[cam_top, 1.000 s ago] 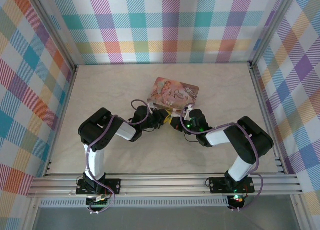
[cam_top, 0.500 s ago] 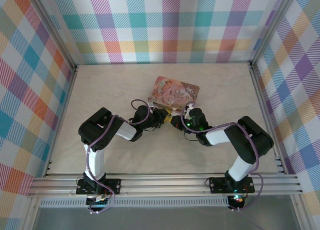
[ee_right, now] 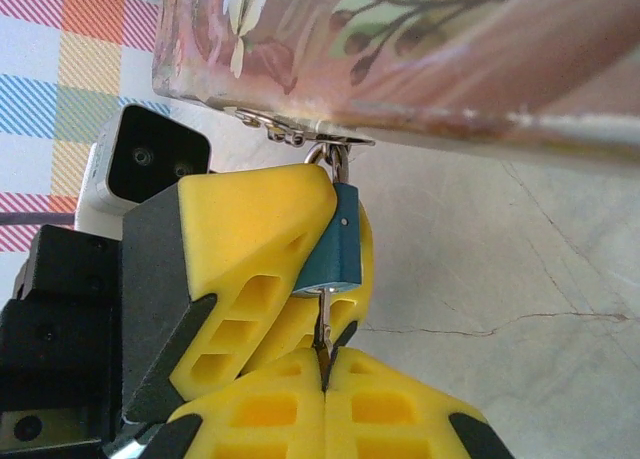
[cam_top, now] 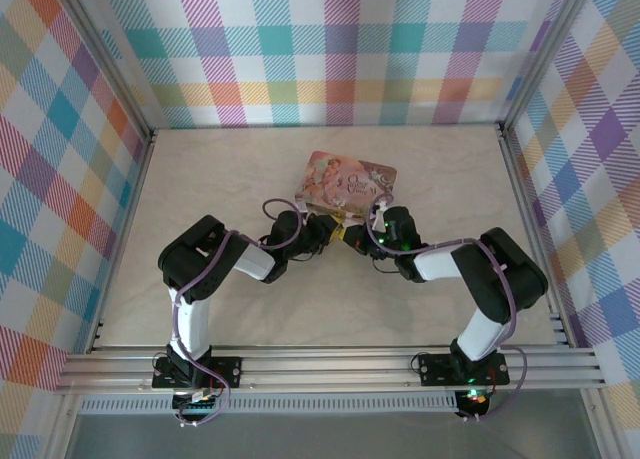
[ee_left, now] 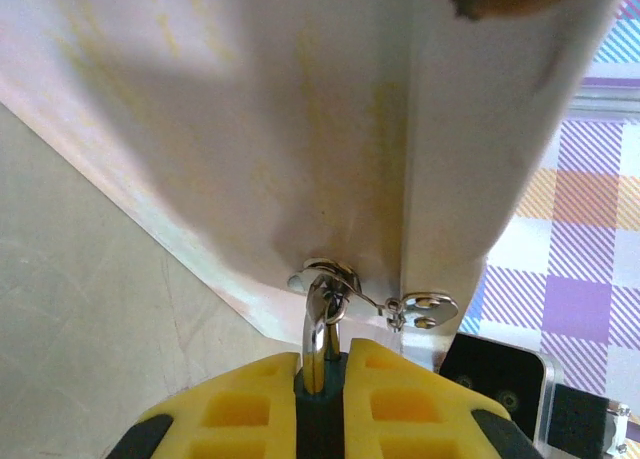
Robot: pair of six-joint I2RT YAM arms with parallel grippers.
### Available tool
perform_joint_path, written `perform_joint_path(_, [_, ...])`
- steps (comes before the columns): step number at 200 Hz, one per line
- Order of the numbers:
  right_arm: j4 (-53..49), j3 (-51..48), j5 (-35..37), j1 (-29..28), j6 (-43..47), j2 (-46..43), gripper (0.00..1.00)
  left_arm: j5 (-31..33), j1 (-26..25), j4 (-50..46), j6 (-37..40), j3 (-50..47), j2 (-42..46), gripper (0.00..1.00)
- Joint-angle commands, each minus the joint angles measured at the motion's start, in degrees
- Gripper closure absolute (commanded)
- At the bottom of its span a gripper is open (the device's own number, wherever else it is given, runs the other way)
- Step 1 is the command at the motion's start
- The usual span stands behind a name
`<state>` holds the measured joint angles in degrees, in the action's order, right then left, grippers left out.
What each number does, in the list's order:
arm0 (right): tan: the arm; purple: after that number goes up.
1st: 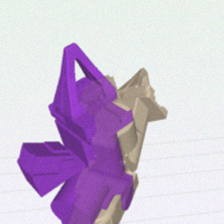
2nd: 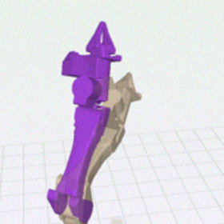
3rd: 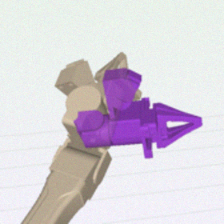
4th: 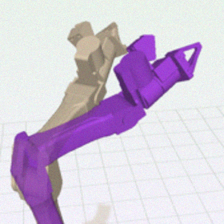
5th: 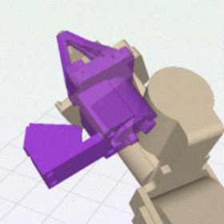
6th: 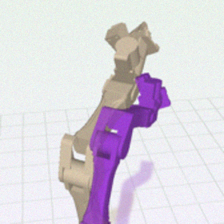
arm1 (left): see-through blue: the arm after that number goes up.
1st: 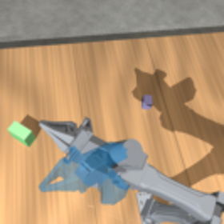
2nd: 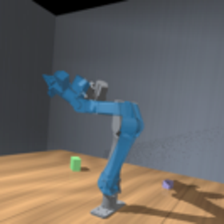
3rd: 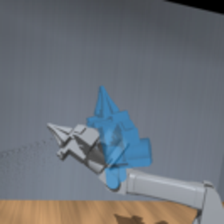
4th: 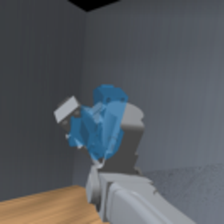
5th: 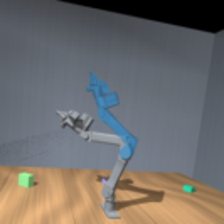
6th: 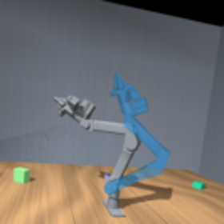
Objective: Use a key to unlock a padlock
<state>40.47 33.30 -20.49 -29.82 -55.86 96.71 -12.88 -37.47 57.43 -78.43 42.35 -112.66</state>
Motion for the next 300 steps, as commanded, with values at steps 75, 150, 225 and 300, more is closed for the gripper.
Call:
perform_joint_path(75, [-3.13, 5.74, -1.14, 4.07, 1.18, 0.6, 0.99, -3.55, -4.56, -1.62, 2.14, 0.64, -1.95, 1.0])
perform_joint_path(150, [1.92, 3.87, 0.27, 4.1, -1.73, 0.54, 0.98, -1.53, -6.54, -2.3, 1.17, 2.01, -1.28, 1.0])
perform_joint_path(225, [1.57, 4.79, -0.72, 7.05, -2.33, 0.76, 0.99, -1.61, -6.8, -2.35, 1.02, 2.03, -2.2, 1.0])
perform_joint_path(300, [1.3, 1.95, -2.79, 7.06, -0.72, -0.3, 0.96, -1.18, -6.76, -2.61, 0.79, 2.57, -2.57, 1.0])
